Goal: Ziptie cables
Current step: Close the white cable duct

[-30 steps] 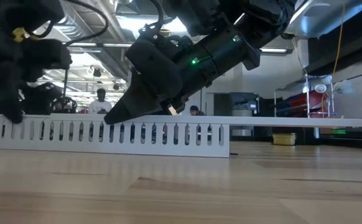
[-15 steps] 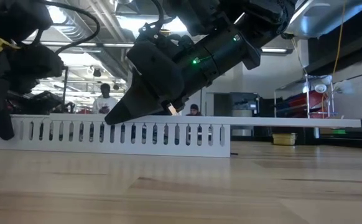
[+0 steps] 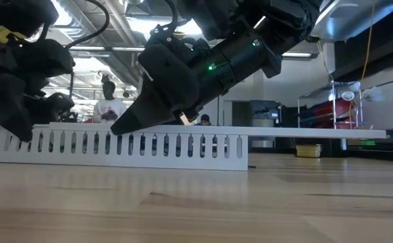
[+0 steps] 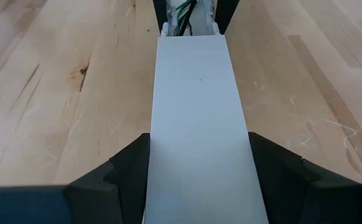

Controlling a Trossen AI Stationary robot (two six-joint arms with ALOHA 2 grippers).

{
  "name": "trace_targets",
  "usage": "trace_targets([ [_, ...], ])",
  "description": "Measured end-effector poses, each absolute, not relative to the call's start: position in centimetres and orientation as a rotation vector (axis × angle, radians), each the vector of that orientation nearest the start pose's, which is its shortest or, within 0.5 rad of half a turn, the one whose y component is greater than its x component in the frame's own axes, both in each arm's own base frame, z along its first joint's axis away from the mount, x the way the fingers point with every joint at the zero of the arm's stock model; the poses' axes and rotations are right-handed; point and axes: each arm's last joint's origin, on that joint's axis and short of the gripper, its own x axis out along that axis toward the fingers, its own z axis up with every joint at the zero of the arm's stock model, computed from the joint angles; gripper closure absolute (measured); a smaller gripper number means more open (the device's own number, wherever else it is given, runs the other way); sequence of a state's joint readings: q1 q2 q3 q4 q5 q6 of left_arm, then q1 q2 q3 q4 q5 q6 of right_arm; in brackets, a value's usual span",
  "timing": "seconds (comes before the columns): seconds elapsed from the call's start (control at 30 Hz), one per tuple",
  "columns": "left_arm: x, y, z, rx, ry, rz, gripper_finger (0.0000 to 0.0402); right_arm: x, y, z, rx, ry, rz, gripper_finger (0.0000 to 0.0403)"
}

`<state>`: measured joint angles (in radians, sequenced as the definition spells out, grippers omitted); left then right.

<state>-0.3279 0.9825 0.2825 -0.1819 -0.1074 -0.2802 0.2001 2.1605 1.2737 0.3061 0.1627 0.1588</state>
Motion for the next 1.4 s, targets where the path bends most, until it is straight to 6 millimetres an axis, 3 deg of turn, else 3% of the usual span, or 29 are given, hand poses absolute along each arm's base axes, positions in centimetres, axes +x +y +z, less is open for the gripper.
trace_targets([
  [0.57,15.2,-5.0,13.6,-0.070,0.892,-0.102,0.0194,47.5,8.6,11.6,0.086,0.536,0.003,0.0192],
  [0.87,15.1,-5.1,13.6,-0.082,0.905,-0.118,0.0192,47.7,8.5,11.6,0.083,0.561,0.002,0.0192],
  [1.17,15.4,-5.2,13.6,-0.135,0.898,-0.119,0.0120,47.7,8.4,11.6,0.070,0.571,0.007,0.0189],
  [1.4,15.7,-5.3,13.8,-0.134,0.865,-0.103,0.0110,47.7,8.4,11.6,0.067,0.581,0.020,0.0178],
])
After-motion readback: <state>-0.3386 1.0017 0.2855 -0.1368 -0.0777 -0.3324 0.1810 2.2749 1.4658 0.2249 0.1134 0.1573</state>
